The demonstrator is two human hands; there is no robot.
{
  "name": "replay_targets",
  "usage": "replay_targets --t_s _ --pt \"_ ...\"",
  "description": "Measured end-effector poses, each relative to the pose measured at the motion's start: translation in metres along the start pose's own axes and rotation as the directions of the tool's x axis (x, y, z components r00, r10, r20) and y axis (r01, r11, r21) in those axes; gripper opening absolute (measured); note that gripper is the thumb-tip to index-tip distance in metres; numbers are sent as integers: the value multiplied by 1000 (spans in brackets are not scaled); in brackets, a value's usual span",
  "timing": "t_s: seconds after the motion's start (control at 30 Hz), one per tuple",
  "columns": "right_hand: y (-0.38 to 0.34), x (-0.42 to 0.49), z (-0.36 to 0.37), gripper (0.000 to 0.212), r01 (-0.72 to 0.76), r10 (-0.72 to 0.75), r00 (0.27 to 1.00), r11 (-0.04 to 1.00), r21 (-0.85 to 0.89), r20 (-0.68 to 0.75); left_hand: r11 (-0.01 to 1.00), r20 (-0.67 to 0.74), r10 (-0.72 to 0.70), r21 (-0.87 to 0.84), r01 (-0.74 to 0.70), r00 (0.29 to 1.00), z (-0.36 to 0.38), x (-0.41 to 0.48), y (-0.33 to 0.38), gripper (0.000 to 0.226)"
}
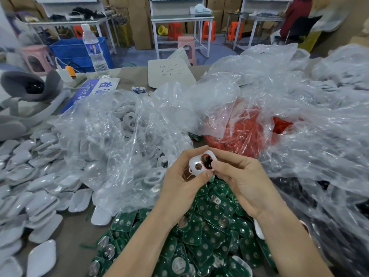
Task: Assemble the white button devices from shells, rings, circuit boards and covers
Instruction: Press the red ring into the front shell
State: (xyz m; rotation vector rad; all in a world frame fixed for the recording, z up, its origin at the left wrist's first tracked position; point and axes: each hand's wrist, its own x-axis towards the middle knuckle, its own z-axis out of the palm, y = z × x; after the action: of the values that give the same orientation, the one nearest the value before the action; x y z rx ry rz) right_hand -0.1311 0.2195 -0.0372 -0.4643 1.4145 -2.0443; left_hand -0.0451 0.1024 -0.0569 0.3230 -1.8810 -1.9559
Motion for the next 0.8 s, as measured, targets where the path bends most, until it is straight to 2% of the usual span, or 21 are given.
replay_targets --t_s 0.13,0.23,0.4,0.63,0.8 --pt "4 -1 0 28 119 -142 988 954 -277 -66 1000 -1 0 28 1 1000 3 0 -2 39" --pt "6 -2 2 23 153 -198 977 911 -384 -81 999 7 -10 34 10 1000 5 0 -3 39" --pt "5 1 -3 22 136 -189 976 921 -366 -113 998 9 -13 59 12 1000 4 0 -3 43" --pt "9 3 -6 43 157 -209 975 884 -441 -71 996 6 -20 86 19 1000 7 1 -3 43" --pt "7 5 -10 51 119 -142 989 928 -353 -41 996 -5 -27 85 28 1000 6 2 -3 45"
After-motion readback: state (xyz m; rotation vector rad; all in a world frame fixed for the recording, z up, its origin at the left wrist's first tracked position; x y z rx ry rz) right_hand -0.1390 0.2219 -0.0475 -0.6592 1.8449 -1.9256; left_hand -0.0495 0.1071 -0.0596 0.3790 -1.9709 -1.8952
